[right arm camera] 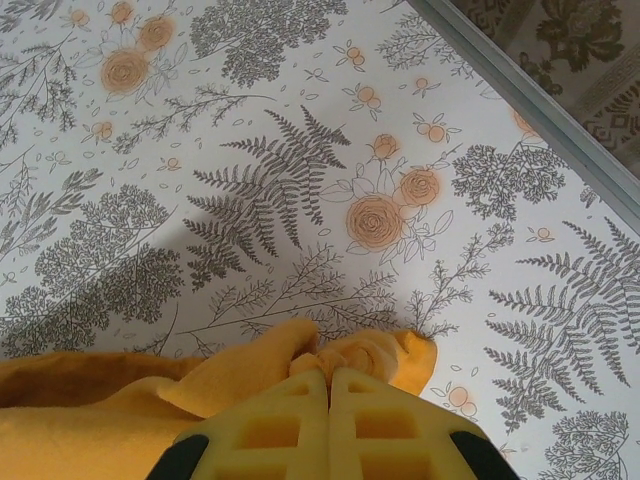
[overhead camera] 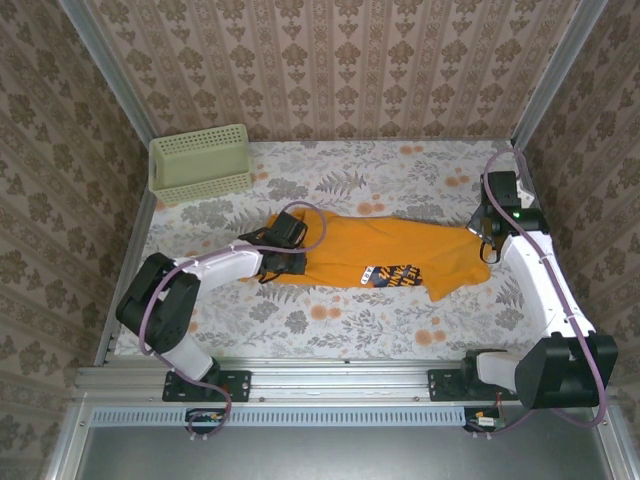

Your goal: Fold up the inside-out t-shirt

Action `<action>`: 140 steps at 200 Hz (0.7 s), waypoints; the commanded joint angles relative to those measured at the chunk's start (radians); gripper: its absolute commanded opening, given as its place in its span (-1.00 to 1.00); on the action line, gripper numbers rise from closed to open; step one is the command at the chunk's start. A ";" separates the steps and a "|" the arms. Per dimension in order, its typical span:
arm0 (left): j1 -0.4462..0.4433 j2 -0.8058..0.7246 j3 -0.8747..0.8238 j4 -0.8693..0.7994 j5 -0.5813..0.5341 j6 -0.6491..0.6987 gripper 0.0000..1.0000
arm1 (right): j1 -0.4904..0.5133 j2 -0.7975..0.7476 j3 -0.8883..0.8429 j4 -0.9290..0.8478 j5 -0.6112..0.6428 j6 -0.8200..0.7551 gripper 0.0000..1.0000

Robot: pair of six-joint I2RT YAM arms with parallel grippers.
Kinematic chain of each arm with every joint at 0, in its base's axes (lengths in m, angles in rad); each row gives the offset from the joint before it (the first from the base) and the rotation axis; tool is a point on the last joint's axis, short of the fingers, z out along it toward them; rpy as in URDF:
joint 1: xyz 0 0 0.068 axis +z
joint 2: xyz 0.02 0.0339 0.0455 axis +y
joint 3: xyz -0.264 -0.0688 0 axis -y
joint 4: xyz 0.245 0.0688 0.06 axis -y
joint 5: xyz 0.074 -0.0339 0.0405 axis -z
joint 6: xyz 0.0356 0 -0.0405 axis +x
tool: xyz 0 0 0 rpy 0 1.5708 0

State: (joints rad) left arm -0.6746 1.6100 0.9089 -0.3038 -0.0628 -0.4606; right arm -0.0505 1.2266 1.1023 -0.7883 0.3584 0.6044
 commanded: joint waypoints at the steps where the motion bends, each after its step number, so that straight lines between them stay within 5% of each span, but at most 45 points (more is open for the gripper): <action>1: -0.005 -0.045 0.046 -0.091 -0.115 0.054 -0.95 | -0.023 -0.039 -0.003 -0.003 0.011 -0.015 -1.00; 86: -0.057 -0.265 0.117 -0.203 -0.581 0.278 -1.00 | -0.022 -0.062 0.031 -0.019 -0.027 -0.005 -1.00; 140: 0.019 -0.061 0.201 -0.215 -0.489 0.266 -1.00 | -0.011 0.063 0.033 0.039 -0.088 -0.007 -1.00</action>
State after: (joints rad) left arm -0.6868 1.4689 1.0637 -0.4728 -0.5655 -0.2115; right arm -0.0673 1.2228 1.1053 -0.7834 0.3183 0.6014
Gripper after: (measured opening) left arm 0.043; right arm 0.065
